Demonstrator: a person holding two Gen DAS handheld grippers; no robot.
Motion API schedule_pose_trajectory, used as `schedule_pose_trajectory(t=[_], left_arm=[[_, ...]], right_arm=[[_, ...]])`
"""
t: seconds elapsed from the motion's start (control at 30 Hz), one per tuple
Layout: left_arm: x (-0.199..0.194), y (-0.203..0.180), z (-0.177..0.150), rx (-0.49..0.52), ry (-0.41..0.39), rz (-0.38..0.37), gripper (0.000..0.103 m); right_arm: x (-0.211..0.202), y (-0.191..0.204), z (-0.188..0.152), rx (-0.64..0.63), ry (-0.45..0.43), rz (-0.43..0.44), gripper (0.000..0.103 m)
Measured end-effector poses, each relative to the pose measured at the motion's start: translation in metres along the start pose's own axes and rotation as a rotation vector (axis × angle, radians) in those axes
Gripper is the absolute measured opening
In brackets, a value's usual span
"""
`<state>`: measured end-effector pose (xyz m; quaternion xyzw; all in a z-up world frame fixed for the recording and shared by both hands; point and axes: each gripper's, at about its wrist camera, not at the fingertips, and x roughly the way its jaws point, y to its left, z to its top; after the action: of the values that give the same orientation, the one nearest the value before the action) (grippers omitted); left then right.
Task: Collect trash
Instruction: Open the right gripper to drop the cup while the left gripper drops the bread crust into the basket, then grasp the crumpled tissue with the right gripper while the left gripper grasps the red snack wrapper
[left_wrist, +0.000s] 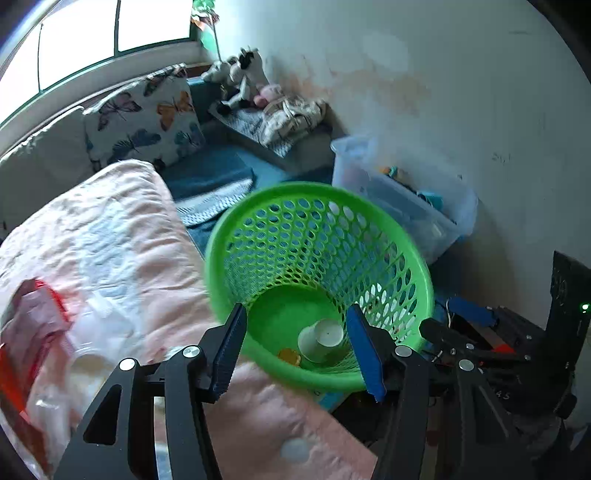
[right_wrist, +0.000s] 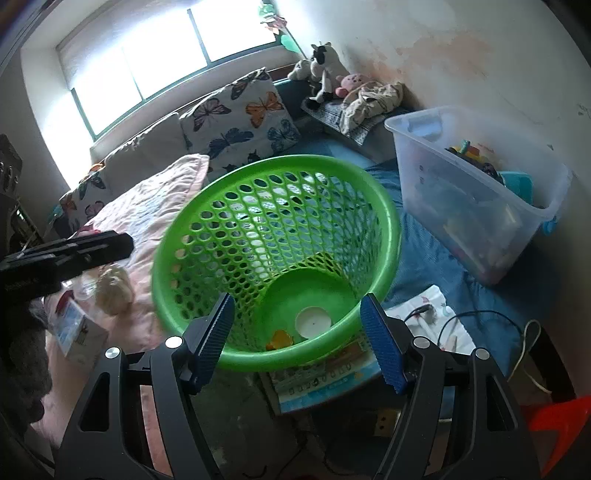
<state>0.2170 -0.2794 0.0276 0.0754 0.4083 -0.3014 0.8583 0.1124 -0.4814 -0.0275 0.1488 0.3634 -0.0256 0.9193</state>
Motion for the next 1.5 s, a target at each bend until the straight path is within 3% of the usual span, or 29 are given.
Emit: schedule_pose_trajectory(t=[0.33,0.8,1.17,1.5], left_arm=[[-0.073,0.03,-0.043,-0.053,-0.106,0.11,0.06],[-0.132,0.096,-0.118,-0.198,-0.138,0.287,0.062],[-0.144,0.137,-0.166,-0.332,-0.12,0.323,0.062],[-0.152,0.162,-0.17,-0.404,-0.143,0.322,0.062]], right_arm=[[-0.024,0.041,-0.012,-0.061,-0.013,0.048,0.075],[-0.026,0.113,-0.022,-0.146,0.008,0.149,0.078],[-0.009,0.158,-0.019,-0.216,0.037,0.201,0.078],[0.02,0.179,-0.008,-0.255,0.063,0.218,0.078]])
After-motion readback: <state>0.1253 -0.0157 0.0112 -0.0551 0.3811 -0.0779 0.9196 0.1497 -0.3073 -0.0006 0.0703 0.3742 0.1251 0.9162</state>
